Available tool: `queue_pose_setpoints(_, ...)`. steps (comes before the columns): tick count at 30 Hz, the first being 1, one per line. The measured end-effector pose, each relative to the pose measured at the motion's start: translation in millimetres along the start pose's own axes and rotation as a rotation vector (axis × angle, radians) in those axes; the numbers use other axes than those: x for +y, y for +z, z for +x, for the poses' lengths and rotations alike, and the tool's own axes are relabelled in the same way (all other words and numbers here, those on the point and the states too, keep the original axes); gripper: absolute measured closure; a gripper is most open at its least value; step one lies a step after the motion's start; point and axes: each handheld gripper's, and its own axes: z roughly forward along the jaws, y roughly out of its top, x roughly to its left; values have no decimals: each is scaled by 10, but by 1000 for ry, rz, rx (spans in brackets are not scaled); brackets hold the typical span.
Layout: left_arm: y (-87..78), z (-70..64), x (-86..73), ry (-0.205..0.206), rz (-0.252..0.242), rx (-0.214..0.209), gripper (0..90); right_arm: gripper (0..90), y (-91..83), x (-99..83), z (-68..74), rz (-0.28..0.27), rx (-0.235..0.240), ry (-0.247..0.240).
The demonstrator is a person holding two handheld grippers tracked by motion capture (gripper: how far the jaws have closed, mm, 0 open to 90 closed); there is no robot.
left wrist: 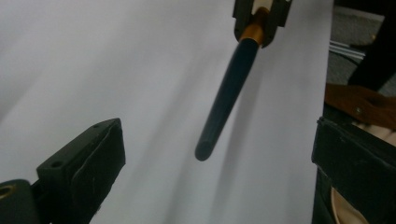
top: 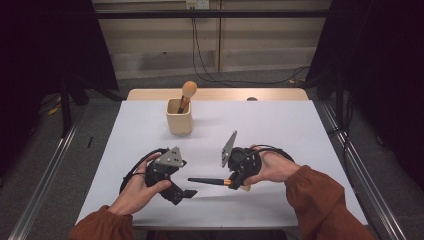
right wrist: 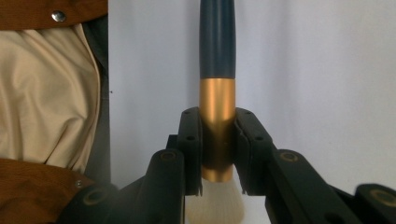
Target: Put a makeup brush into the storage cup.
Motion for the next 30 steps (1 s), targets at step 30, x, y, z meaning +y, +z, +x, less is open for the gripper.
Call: queue_pose_setpoints(30, 347, 60, 191, 43, 146, -157, 72, 745, 111, 121, 32, 55, 12, -62)
